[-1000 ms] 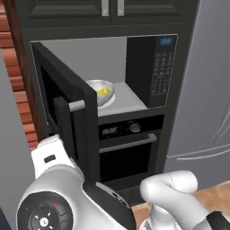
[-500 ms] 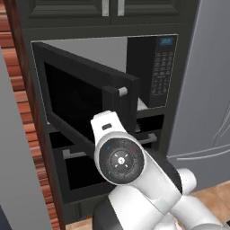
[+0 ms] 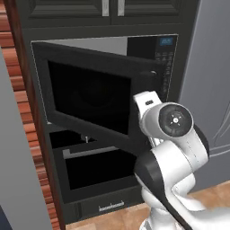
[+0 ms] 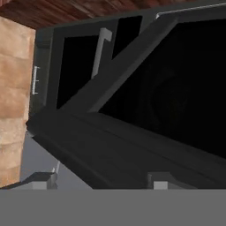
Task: Pick the corn from the sink and place it in the bowl. Then pick the bowl and place it in the microwave. Then close the microwave door and press the start button.
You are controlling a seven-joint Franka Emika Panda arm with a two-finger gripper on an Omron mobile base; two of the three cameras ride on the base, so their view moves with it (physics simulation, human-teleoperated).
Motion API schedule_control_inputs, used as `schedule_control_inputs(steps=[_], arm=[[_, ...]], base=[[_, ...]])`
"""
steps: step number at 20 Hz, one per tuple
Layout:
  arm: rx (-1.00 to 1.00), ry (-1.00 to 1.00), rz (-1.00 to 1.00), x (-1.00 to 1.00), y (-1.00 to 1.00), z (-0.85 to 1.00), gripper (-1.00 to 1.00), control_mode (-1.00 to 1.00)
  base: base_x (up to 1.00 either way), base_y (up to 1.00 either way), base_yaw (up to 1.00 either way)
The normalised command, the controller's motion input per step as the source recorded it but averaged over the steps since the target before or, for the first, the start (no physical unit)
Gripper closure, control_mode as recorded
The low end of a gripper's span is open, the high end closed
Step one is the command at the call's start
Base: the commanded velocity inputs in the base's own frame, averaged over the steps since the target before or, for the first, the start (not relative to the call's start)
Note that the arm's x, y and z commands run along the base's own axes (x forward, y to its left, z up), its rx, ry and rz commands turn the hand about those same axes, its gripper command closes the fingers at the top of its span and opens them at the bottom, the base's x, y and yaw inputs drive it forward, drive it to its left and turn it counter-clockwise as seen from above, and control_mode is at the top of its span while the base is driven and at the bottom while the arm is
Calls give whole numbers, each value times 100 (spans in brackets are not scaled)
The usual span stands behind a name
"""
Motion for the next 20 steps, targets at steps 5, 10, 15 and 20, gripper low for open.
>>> schedule_control_inputs(steps=[5,10,15,20], arm=[[0,0,0,100,-71,-4,-100,-100],[0,0,0,100,-53,1,-100,-100],[2,0,-1,100,-31,13,-100,-100],[0,0,-5,100,-4,11,-100,-100]], base=[[0,0,0],[0,0,0],[0,0,0],[0,0,0]])
